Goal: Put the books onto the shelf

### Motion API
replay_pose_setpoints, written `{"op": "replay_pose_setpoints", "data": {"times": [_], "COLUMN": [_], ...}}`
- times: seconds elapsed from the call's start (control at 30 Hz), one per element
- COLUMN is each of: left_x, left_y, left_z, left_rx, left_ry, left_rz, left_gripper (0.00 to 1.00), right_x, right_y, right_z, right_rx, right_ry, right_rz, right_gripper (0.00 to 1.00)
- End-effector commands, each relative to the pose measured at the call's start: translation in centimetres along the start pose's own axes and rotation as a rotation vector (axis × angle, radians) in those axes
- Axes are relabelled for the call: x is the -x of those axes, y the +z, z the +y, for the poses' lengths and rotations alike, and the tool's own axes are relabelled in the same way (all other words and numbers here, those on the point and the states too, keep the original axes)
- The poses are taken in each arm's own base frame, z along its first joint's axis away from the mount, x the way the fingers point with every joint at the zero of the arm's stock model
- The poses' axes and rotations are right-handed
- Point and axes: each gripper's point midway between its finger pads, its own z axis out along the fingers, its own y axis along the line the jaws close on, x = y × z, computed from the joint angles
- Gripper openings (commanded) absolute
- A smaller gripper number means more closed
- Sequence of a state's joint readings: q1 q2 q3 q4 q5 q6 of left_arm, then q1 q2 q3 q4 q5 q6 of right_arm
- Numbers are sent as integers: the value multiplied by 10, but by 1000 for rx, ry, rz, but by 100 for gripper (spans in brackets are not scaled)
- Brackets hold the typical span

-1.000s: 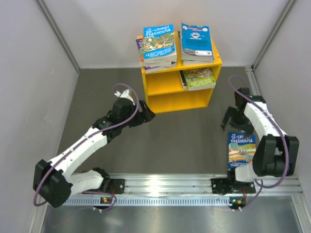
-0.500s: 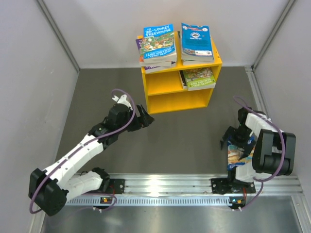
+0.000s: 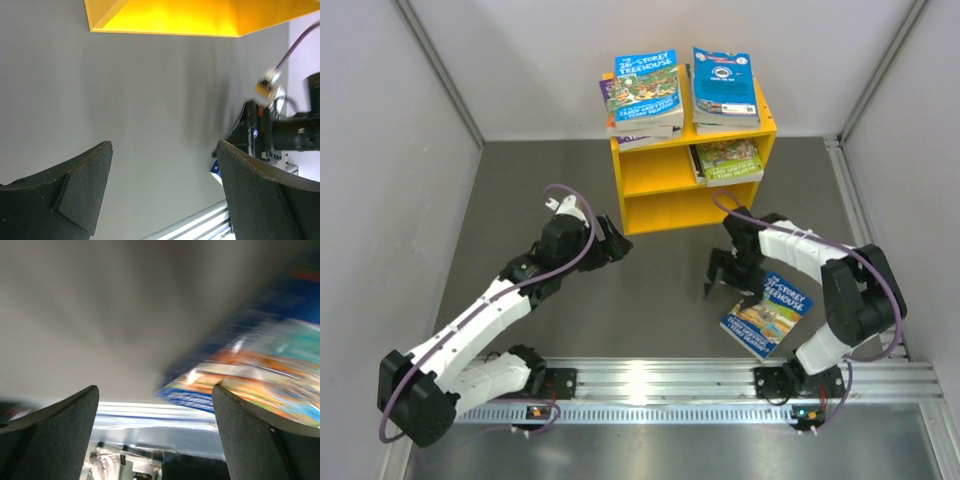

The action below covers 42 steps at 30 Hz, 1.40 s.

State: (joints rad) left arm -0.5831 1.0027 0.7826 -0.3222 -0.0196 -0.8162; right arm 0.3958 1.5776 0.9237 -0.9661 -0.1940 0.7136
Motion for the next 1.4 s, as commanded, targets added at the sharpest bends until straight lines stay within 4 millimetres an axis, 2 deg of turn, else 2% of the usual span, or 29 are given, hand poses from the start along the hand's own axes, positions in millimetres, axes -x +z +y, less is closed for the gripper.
{"op": "replay_pose_setpoints", "data": {"times": [0.0, 0.07, 0.1, 0.13, 0.17, 0.2, 0.23, 0.27, 0.3, 0.33, 0.37, 0.4, 0.47, 0.5, 0.57, 0.63, 0.67, 0.7, 0.73, 0.77, 0.8, 0.87, 0.97, 1.17, 1.2, 1.23, 1.27, 1.33, 1.37], "left_x": [12, 7, 3, 0, -5, -12, -18, -25, -38, -45, -54, -68, -84, -96, -107, -129, -135, -153, -161, -168, -184, -197, -223, -259, -259, -267, -271, -275, -281], "left_y": [3, 6, 12, 14, 18, 26, 30, 31, 44, 49, 49, 62, 68, 79, 84, 99, 101, 113, 119, 122, 134, 139, 149, 137, 137, 133, 127, 122, 117], "left_z": [-16, -24, -25, -36, -34, -44, -49, -68, -70, -78, -99, -98, -118, -117, -137, -141, -156, -150, -151, -161, -152, -158, -151, -141, -152, -147, -152, -160, -163], "left_rx": [-30, -65, -65, -106, -101, -119, -126, -164, -148, -155, -199, -181, -215, -208, -258, -263, -295, -278, -276, -294, -264, -282, -269, -270, -321, -326, -350, -418, -434], "left_ry": [0, 11, 16, 28, 33, 66, 88, 125, 159, 178, 202, 214, 219, 222, 222, 234, 247, 258, 264, 271, 266, 259, 236, 147, 126, 107, 61, 11, -32], "left_rz": [-12, 23, 47, 68, 90, 113, 128, 142, 182, 199, 222, 267, 304, 332, 342, 403, 415, 465, 484, 496, 532, 560, 617, 723, 712, 737, 773, 797, 842], "left_gripper": [90, 90, 90, 90, 90, 90, 90, 90, 90, 90, 90, 90, 90, 90, 90, 90, 90, 90, 90, 90, 90, 90, 90, 89, 89, 89, 88, 87, 86], "right_x": [39, 43, 39, 39, 42, 38, 35, 38, 31, 27, 26, 18, 14, 9, 8, 5, 7, 4, 5, 5, 4, 5, 7, 16, 19, 23, 22, 27, 30], "right_y": [-46, -69, -76, -86, -94, -90, -99, -98, -84, -84, -79, -65, -58, -49, -42, -33, -30, -24, -22, -19, -17, -15, -9, 17, 19, 20, 25, 26, 24], "right_z": [136, 122, 102, 75, 71, 42, 26, 5, -15, -28, -49, -61, -74, -80, -87, -93, -97, -99, -104, -106, -107, -108, -108, -93, -89, -78, -76, -68, -64], "right_rx": [503, 457, 386, 305, 298, 230, 234, 226, 198, 202, 180, 159, 148, 129, 104, 74, 56, 42, 33, 22, 20, 17, 16, 105, 129, 166, 174, 200, 215], "right_ry": [-161, -173, -170, -132, -135, -76, -45, 34, 80, 113, 199, 233, 283, 302, 320, 330, 336, 341, 374, 376, 375, 381, 395, 406, 409, 376, 374, 353, 332], "right_rz": [-185, -280, -282, -323, -373, -349, -380, -377, -347, -357, -343, -307, -310, -293, -300, -289, -297, -280, -268, -264, -261, -270, -275, -264, -270, -284, -275, -284, -295], "right_gripper": [93, 94, 96, 98, 99, 100, 100, 100, 100, 100, 100, 100, 100, 100, 100, 100, 100, 100, 100, 100, 100, 100, 100, 93, 84, 79, 62, 44, 26]}}
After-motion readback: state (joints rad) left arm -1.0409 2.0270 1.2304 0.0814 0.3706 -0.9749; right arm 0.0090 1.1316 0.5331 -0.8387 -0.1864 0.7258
